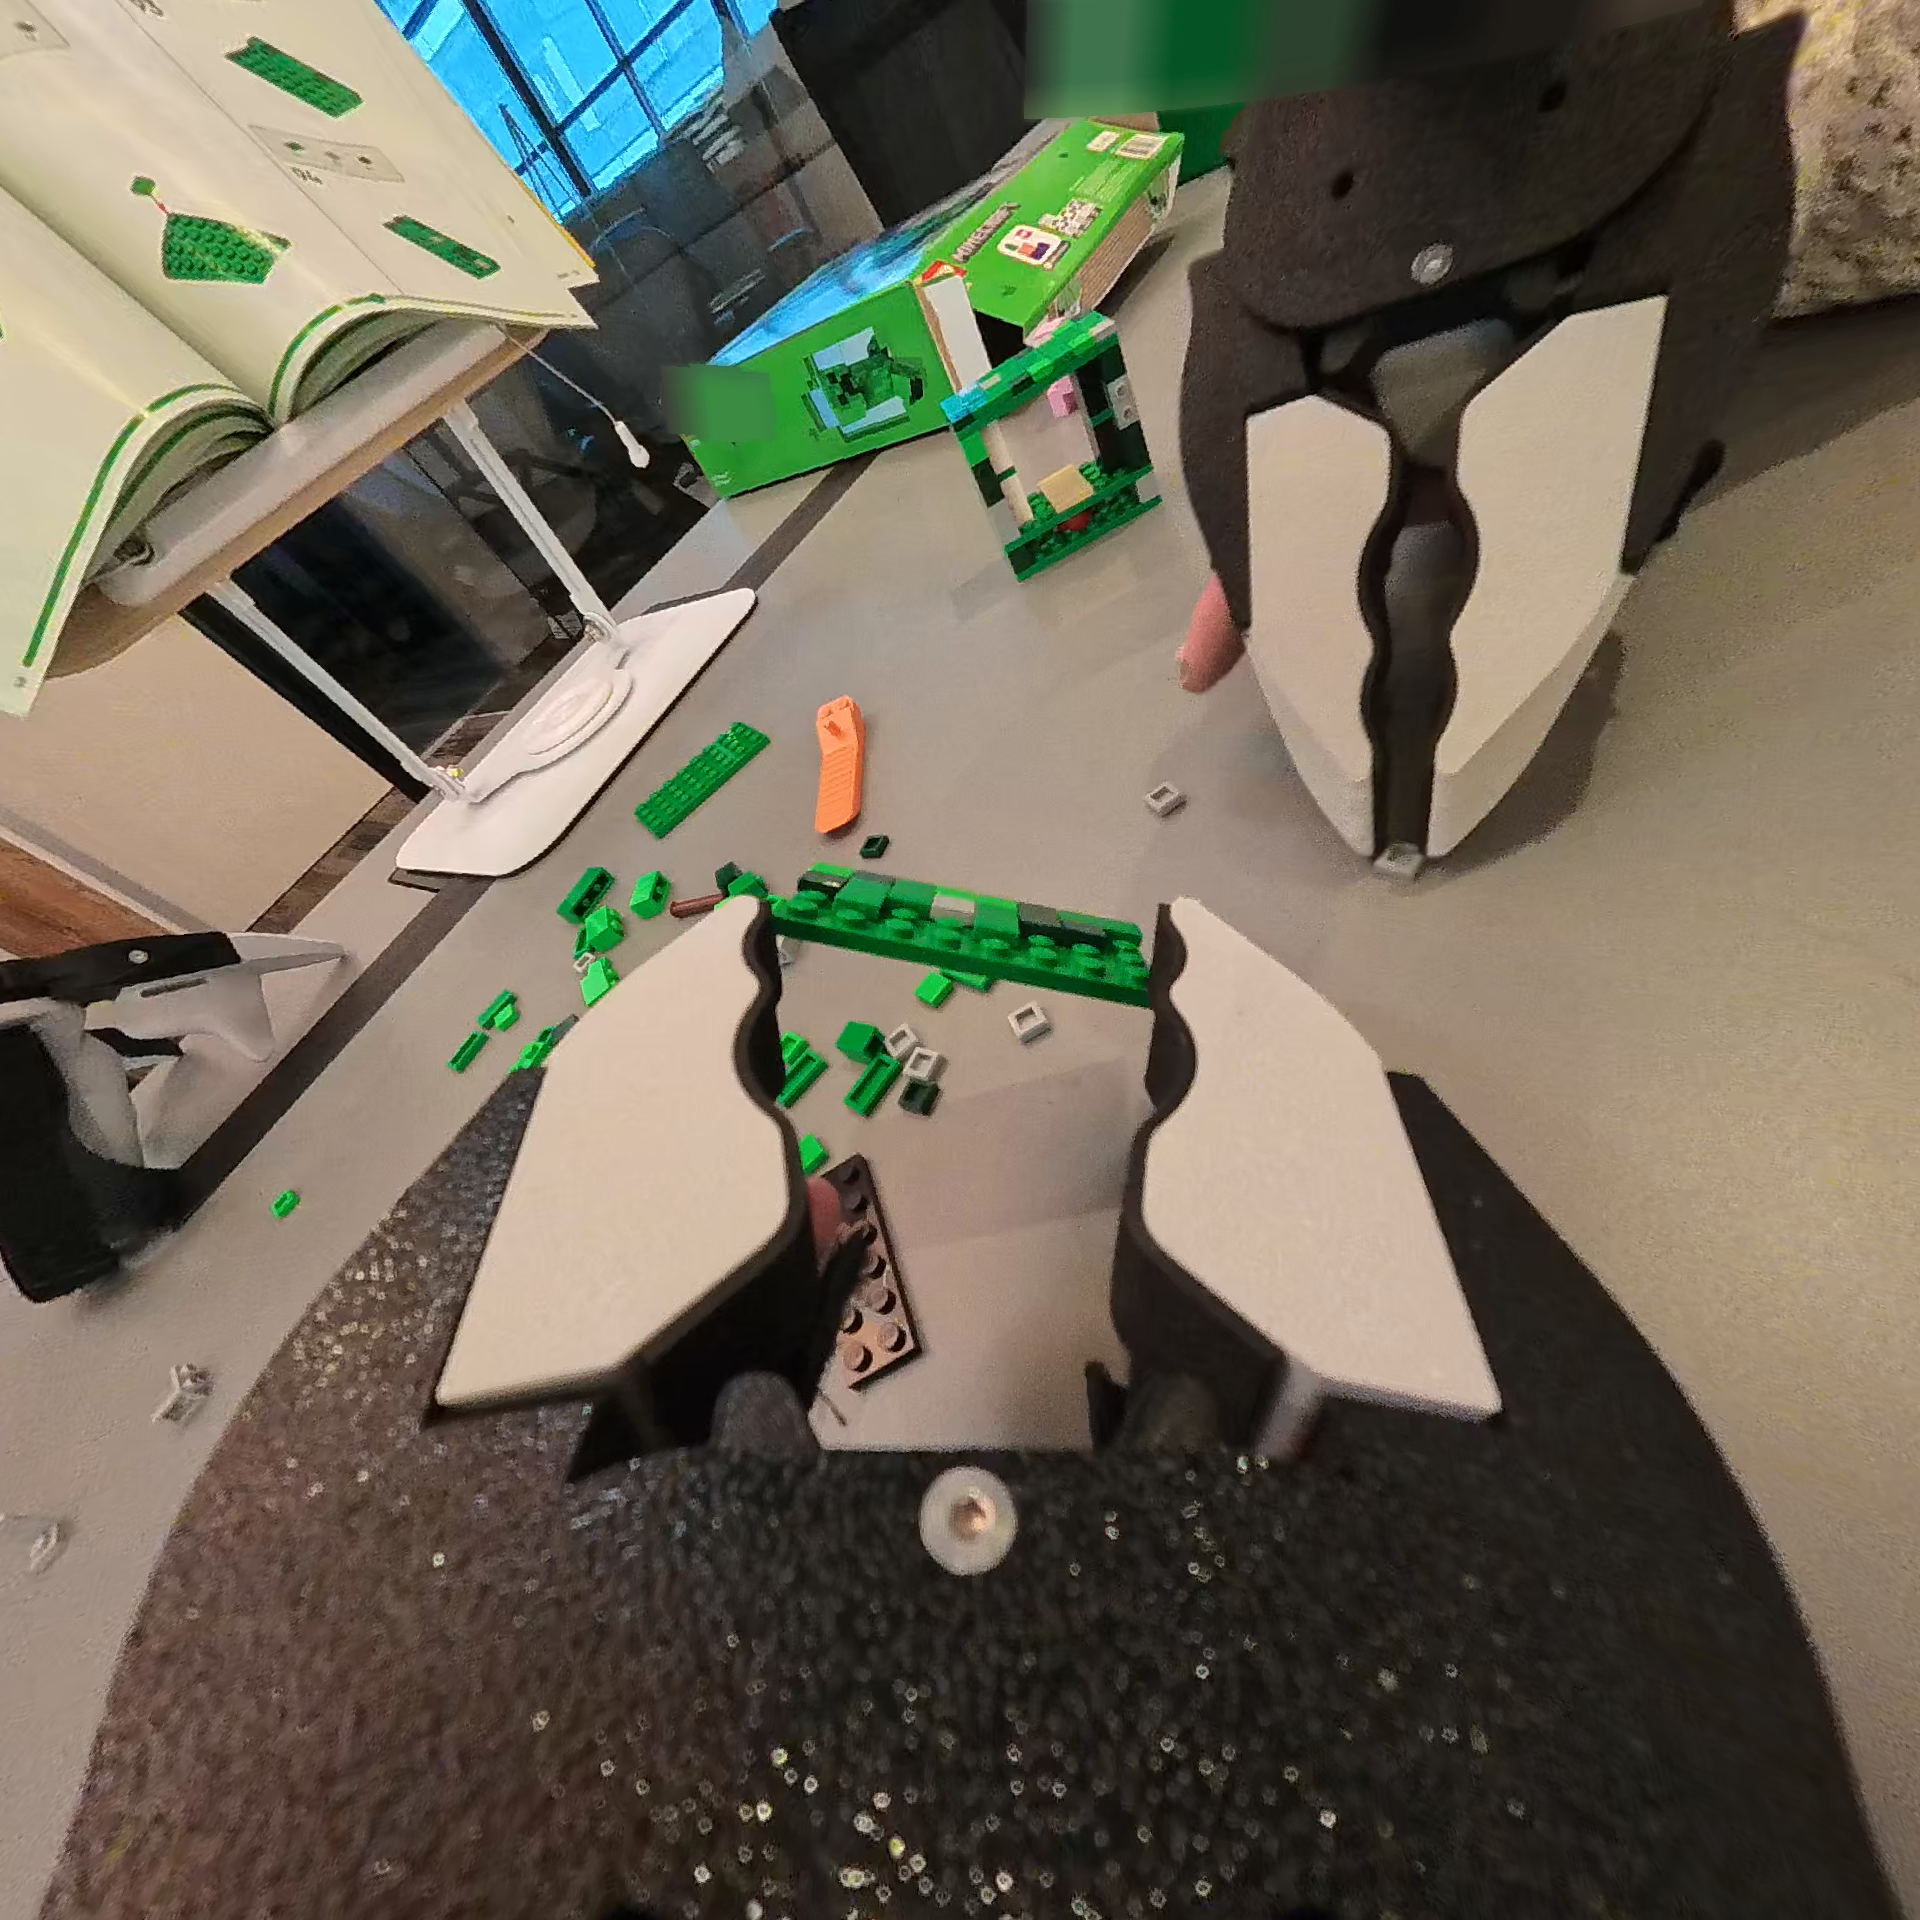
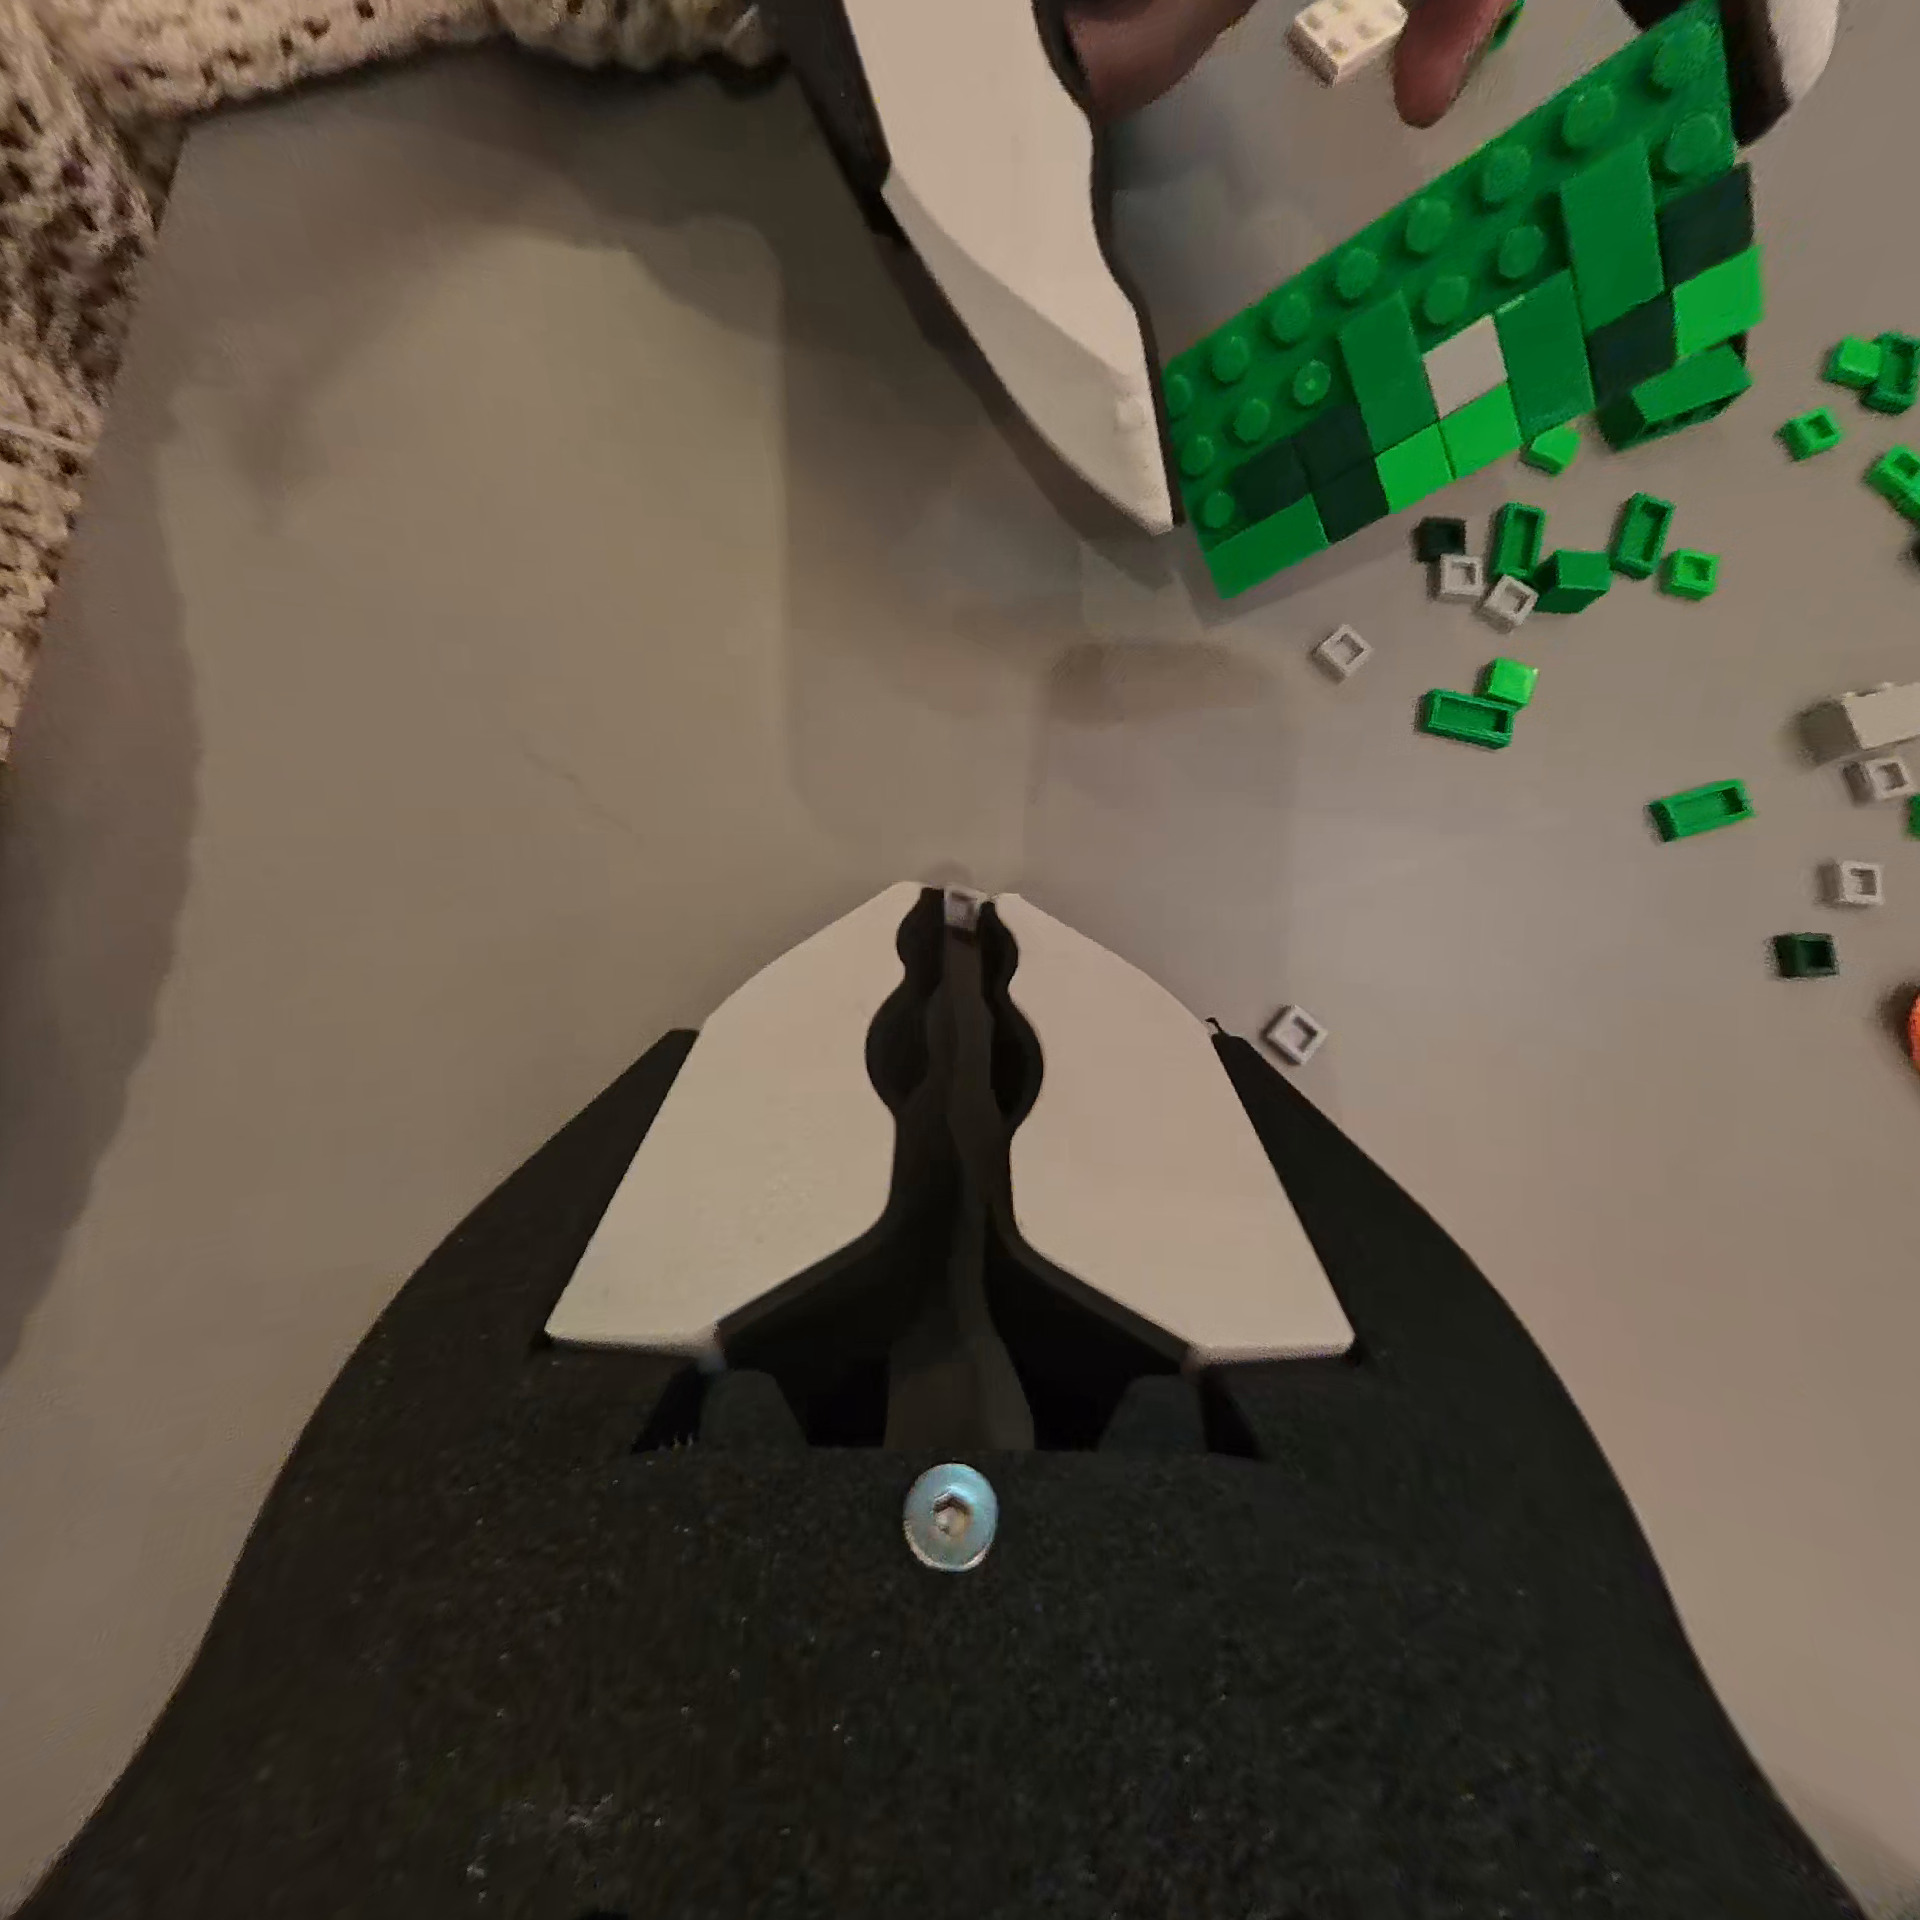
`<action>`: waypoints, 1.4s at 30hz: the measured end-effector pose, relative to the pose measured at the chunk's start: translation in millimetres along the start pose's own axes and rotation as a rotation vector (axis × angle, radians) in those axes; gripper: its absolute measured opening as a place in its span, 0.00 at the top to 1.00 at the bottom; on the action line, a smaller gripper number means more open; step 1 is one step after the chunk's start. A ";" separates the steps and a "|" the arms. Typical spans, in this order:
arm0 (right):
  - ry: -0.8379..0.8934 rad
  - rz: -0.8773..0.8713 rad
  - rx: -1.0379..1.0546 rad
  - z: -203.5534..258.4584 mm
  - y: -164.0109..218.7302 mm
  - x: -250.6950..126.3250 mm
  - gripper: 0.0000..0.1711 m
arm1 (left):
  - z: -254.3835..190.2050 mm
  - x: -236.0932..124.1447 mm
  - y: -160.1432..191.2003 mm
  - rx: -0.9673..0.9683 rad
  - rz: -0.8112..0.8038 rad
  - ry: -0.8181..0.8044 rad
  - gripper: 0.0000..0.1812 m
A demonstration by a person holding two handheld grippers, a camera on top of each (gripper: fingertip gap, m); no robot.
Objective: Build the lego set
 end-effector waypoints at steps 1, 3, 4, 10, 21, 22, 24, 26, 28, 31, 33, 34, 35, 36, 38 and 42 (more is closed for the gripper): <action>0.015 0.001 -0.020 -0.1 -1.1 -2.3 1.00 | 0.0 0.0 0.0 0.001 0.000 0.000 0.62; 0.029 0.016 -0.041 -1.0 -2.2 -10.5 1.00 | 0.5 -0.1 0.0 -0.003 -0.002 -0.002 0.62; 0.039 0.019 -0.043 -2.4 -3.3 -15.9 1.00 | 0.7 -0.2 -0.1 -0.004 -0.004 -0.002 0.63; 0.025 0.007 -0.016 -0.3 -1.7 -20.7 0.88 | -1.2 1.0 0.1 0.016 0.003 0.003 0.62; 0.039 -0.039 0.048 6.2 3.1 0.5 0.95 | -1.1 1.6 0.7 0.016 0.004 0.007 0.62; 0.045 -0.029 0.043 6.4 2.7 0.5 0.96 | -1.0 1.6 0.8 0.015 0.004 0.007 0.62; 0.036 0.014 0.024 8.7 2.6 -1.0 0.96 | -1.0 1.7 0.8 0.015 0.004 0.008 0.62; 0.052 0.087 -0.022 7.2 3.4 -8.2 0.96 | -1.2 1.9 1.0 0.018 0.006 0.008 0.62; 0.060 0.214 -0.032 2.4 6.1 -20.6 0.96 | -1.3 2.0 1.0 0.019 0.006 0.009 0.62; 0.100 0.554 -0.021 -8.2 23.6 -42.5 0.96 | -1.3 2.1 1.1 0.020 0.006 0.009 0.62; 0.116 0.776 0.030 -12.2 35.3 -55.0 0.96 | -1.1 2.1 1.1 0.019 0.006 0.009 0.62; 0.115 0.883 0.067 -12.7 41.2 -60.4 0.96 | -1.1 2.0 1.2 0.018 0.006 0.009 0.62; 0.127 0.981 0.095 -13.9 46.7 -65.2 0.96 | -1.0 2.0 1.2 0.018 0.006 0.009 0.63; 0.127 1.069 0.133 -13.5 52.0 -69.4 0.96 | -0.9 2.0 1.3 0.017 0.006 0.009 0.63; 0.120 1.190 0.192 -13.6 59.5 -72.2 0.97 | -1.1 2.0 1.2 0.018 0.006 0.010 0.62; 0.103 1.239 0.194 -16.5 62.0 -64.1 1.00 | -1.2 1.7 1.1 0.018 0.005 0.012 0.63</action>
Point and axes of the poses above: each gripper's, where its closed fingertips meet, x out along the fingers, y out of its underside, z = x × y across the jaws, the point moved 5 cm from there along -x, back along the fingers, and after that the axes turned 14 degrees about x, right-handed, at the moved point
